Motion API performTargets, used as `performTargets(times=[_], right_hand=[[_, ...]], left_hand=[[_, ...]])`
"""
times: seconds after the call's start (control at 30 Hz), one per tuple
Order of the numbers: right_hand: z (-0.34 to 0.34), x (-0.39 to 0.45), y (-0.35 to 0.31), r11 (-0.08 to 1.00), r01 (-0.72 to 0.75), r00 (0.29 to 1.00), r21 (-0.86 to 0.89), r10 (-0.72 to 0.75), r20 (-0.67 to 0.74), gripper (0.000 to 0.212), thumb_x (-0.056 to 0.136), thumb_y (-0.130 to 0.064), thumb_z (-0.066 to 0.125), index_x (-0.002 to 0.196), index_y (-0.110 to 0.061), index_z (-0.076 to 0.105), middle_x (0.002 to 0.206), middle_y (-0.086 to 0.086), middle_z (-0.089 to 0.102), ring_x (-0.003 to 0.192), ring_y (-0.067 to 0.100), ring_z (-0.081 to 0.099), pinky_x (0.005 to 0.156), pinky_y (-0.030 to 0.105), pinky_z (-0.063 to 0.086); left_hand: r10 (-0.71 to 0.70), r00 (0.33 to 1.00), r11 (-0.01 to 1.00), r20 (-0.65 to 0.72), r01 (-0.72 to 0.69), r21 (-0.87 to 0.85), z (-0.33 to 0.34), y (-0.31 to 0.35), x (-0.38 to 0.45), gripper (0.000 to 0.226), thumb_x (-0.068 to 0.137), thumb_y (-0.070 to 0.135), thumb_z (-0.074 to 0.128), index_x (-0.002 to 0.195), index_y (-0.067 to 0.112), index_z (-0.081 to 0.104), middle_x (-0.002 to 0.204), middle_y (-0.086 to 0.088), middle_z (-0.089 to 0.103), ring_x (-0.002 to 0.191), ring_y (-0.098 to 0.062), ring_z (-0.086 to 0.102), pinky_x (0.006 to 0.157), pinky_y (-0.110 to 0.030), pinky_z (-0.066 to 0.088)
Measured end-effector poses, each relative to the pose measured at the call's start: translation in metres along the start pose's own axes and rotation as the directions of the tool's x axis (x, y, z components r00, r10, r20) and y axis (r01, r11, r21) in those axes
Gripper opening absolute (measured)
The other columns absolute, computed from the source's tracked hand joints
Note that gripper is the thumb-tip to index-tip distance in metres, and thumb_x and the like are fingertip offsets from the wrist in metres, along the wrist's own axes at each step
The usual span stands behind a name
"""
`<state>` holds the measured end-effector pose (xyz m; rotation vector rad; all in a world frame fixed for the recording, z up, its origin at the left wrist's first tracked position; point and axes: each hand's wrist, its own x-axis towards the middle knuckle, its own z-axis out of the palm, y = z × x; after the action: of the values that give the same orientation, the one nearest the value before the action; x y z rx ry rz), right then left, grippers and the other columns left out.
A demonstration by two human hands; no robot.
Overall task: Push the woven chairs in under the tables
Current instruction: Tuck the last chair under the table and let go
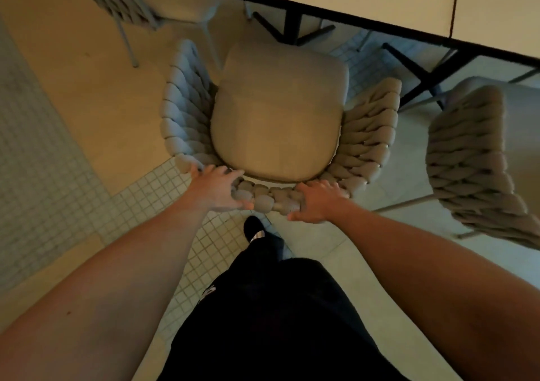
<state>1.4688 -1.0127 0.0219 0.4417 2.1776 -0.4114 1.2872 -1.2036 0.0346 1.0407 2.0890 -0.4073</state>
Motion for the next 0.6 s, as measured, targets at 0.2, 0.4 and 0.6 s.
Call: performTargets(times=[0.2, 0.4, 0.6], right_hand=[[0.010, 0.006, -0.007, 0.997, -0.049, 0.999, -0.056, 0.049, -0.007, 0.080, 0.086, -0.078, 0.055, 0.146, -0.027, 0.043, 0.143, 0.002, 0.056, 0.133, 0.027, 0.051, 0.111, 0.047, 0.029], [0.026, 0.009, -0.010, 0.990, -0.100, 0.990, -0.101, 0.089, -0.108, 0.078, 0.083, -0.083, 0.051, 0.138, -0.028, 0.050, 0.133, 0.002, 0.062, 0.125, 0.027, 0.056, 0.109, 0.046, 0.032], [0.032, 0.005, -0.012, 0.982, -0.101, 0.991, -0.156, 0.085, -0.108, 0.076, 0.084, -0.083, 0.047, 0.136, -0.028, 0.055, 0.132, 0.004, 0.061, 0.124, 0.030, 0.054, 0.105, 0.047, 0.038]], left_hand=[[0.077, 0.995, 0.964, 0.065, -0.091, 0.249, 0.014, -0.007, 0.025, 0.090, 0.066, 0.090, 0.056, 0.145, 0.051, 0.040, 0.145, 0.002, 0.051, 0.140, -0.030, 0.038, 0.111, -0.074, -0.002], [0.070, 0.997, 0.970, -0.028, -0.061, 0.235, 0.016, -0.003, 0.032, 0.037, 0.085, 0.040, 0.061, 0.122, 0.045, 0.062, 0.109, 0.004, 0.066, 0.111, -0.027, 0.058, 0.100, -0.053, 0.037], [0.063, 0.995, 0.969, -0.077, -0.043, 0.245, 0.022, 0.003, 0.019, 0.028, 0.085, 0.033, 0.061, 0.112, 0.040, 0.065, 0.088, 0.008, 0.056, 0.103, -0.024, 0.061, 0.095, -0.051, 0.039]])
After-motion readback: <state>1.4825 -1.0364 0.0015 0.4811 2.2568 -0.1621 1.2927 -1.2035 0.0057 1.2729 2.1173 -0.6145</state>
